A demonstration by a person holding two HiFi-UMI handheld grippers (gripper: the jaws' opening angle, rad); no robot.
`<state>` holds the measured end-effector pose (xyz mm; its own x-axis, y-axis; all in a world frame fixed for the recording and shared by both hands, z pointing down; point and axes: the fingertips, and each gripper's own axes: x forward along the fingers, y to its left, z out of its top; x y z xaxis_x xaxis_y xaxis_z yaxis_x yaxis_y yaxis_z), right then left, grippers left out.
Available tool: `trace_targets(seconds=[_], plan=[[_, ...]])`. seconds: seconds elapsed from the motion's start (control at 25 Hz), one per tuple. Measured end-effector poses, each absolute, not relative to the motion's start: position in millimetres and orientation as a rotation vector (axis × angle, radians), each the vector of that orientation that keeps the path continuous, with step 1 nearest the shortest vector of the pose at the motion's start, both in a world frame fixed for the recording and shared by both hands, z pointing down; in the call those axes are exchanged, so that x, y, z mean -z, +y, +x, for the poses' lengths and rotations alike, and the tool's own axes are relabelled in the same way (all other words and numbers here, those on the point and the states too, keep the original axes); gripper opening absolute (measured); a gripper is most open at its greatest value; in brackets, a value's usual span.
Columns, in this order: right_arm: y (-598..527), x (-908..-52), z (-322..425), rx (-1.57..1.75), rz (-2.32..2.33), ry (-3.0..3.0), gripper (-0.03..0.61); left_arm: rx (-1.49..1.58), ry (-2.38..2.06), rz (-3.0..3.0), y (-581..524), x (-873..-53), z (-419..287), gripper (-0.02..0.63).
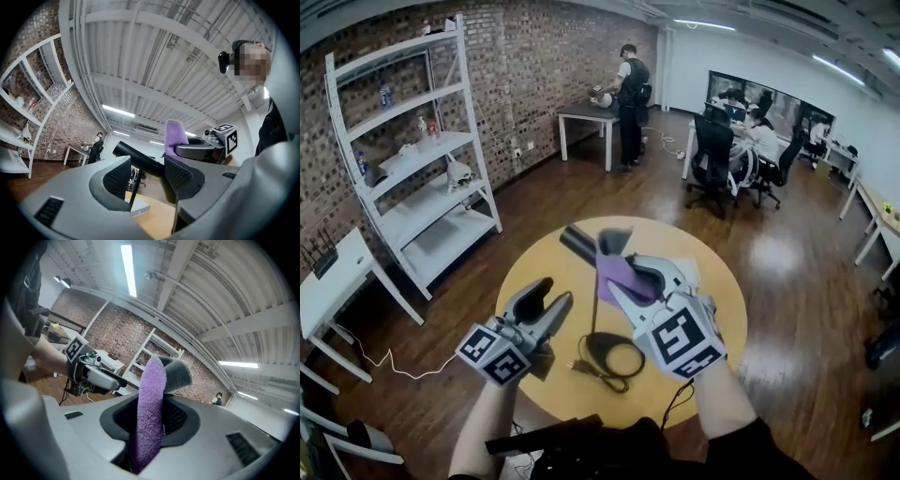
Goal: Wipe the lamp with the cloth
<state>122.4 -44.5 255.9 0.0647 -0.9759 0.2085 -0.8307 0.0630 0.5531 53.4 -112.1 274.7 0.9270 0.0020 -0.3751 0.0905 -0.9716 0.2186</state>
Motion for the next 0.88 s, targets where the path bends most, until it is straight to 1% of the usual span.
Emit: trace_targets(seconds=[0.2, 0.36, 0.64, 0.88], plan=[[-74, -264, 106, 0.370, 1.784, -1.687, 0.117, 0.507, 0.148, 2.821, -148, -298, 78, 0.209], [-91, -276, 105, 0.385, 1.798, -1.561, 0.117, 0.499, 0.299, 2.736, -165, -320, 99, 0.209], [-150, -276, 123, 0.480, 1.826, -1.030, 0.117, 0.360, 0.618, 2.663, -191, -334, 125, 0.209], [-148, -279, 133, 0.455, 2.042, -0.882, 0.118, 0.310, 0.881, 2.570, -202, -337, 132, 0.209]])
